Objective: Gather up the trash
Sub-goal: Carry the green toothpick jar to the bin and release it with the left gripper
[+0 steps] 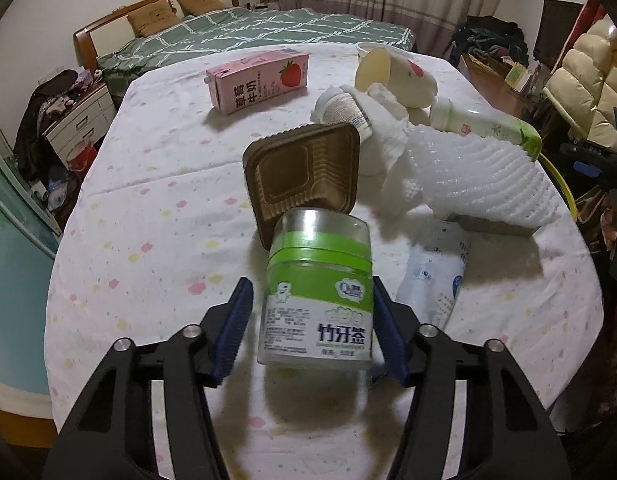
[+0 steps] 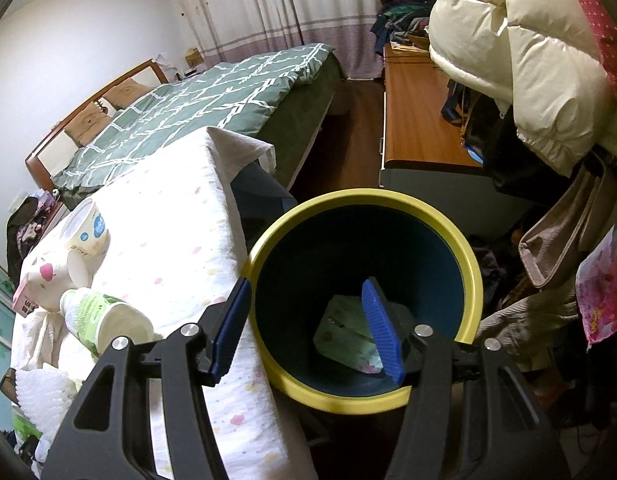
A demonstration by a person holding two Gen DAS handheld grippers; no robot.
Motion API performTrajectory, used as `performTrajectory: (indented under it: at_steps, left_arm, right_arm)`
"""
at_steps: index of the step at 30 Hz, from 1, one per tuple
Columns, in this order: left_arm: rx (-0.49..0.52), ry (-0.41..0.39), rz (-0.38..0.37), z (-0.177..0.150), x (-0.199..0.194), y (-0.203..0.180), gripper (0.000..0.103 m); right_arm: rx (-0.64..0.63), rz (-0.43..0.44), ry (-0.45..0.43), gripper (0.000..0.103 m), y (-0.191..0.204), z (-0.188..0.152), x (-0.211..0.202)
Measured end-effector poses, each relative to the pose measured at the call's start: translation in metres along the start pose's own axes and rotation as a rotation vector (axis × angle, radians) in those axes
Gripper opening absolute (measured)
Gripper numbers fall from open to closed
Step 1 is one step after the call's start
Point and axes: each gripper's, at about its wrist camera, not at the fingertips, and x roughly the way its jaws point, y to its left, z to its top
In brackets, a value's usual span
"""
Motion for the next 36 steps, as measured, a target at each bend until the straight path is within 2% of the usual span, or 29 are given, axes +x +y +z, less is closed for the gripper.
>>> performTrajectory:
  at_steps: [1, 10, 16, 20, 28, 33, 36]
  left_arm:
    - [0.002, -0.005, -0.007, 0.0, 0.0, 0.001, 0.051]
    - [0.046, -0.063, 0.01, 0.005, -0.034, -0.011, 0.051]
    - [0.076, -0.144, -0.024, 0.019, -0.068, -0.031, 0.051]
    - [0.118, -0.186, -0.075, 0.036, -0.079, -0.053, 0.05]
    - [0.27, -0.215, -0.226, 0.086, -0.063, -0.148, 0.05]
    - [0.331, -0.176, -0.365, 0.119, -0.037, -0.219, 0.051]
    - [0.356, -0.144, -0.419, 0.133, -0.019, -0.258, 0.051]
  right_arm:
    - [0.0, 0.004, 0.0, 0.055, 0.0, 0.0, -0.001]
    - [0.01, 0.033, -0.019, 0.055, -0.005, -0.002, -0.015]
    - [0.009, 0.056, -0.039, 0.055, -0.011, -0.007, -0.033]
    - [0.019, 0.056, -0.062, 0.055, -0.023, -0.01, -0.046]
    - [0.046, -0.026, -0.126, 0.055, -0.066, -0.017, -0.08]
    - [0.058, -0.088, -0.142, 0.056, -0.089, -0.027, -0.092]
    - [0.068, -0.113, -0.137, 0.057, -0.102, -0.035, -0.095]
